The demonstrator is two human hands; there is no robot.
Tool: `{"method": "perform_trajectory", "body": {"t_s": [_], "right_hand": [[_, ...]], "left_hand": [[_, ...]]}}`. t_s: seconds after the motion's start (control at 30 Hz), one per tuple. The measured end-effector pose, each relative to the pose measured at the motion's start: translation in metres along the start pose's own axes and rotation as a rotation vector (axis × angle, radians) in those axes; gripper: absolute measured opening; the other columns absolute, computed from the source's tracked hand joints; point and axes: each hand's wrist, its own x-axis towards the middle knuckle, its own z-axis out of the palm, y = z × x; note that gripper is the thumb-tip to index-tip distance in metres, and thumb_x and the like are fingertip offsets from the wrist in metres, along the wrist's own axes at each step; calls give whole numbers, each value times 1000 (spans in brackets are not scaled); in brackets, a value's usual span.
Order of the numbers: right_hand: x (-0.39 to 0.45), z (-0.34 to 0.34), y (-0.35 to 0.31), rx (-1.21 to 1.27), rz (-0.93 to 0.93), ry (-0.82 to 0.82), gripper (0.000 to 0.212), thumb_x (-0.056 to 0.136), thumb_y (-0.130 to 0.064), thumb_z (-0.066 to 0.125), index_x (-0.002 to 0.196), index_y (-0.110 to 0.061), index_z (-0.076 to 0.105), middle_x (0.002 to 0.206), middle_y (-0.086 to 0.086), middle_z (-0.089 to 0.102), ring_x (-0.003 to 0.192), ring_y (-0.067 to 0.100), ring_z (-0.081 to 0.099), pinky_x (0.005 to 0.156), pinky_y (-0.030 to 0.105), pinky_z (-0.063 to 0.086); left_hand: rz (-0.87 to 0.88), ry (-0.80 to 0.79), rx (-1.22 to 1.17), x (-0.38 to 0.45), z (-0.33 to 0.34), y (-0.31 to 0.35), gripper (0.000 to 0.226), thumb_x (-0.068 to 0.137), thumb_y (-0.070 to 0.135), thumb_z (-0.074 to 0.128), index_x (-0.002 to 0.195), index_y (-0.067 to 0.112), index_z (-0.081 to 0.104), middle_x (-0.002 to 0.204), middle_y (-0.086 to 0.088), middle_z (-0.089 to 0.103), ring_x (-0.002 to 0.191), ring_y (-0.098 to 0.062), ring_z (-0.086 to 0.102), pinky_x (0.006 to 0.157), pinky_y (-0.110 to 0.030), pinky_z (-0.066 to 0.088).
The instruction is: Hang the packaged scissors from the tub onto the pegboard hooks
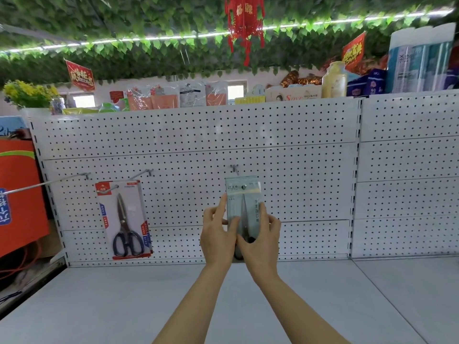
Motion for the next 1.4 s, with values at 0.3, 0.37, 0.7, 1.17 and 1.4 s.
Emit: {"method": "perform_trajectory", "body": {"t_s": [0.3, 0.37, 0.7, 1.17, 1.4], "right_hand": [[3, 2, 0, -27, -34, 21, 86, 77, -33, 76, 148, -28, 29, 127, -8, 34, 119, 8, 38, 80, 15, 42], [3, 1, 1, -50, -35, 25, 86, 77, -33, 75, 149, -26, 29, 131, -7, 36, 123, 10, 36, 84, 18, 43], [10, -8, 2, -111, 12, -20, 85, 77, -33, 72, 148, -27, 27, 148, -9, 31, 133, 11, 37, 97, 37, 50], [1, -13, 5, 69, 84, -185, 77, 85, -30, 65, 150, -31, 24, 137, -11, 51, 115, 7, 56, 94, 34, 52], [-2, -23, -1, -24, 29, -203, 79, 84, -25, 64, 151, -26, 23, 138, -10, 46, 122, 11, 51, 96, 34, 50]], "left_hand": [[35, -11, 80, 3, -2, -7, 65, 90, 26, 62, 143, 52, 35, 113, 21, 43, 91, 0, 57, 60, -20, 48], [39, -25, 94, 2, -3, -6, 67, 90, 27, 62, 144, 51, 32, 114, 23, 43, 90, 1, 57, 59, -18, 46], [-44, -100, 113, -2, -2, 0, 65, 93, 36, 58, 148, 47, 25, 135, 18, 49, 97, -6, 57, 66, -19, 41], [-191, -299, -48, -13, 14, -4, 73, 87, 64, 28, 151, 45, 0, 143, 5, 51, 119, -19, 57, 94, -45, 52], [-160, -324, 62, -14, -4, 7, 65, 99, 48, 34, 155, 33, 5, 154, 7, 34, 127, -19, 49, 98, -37, 45]]}}
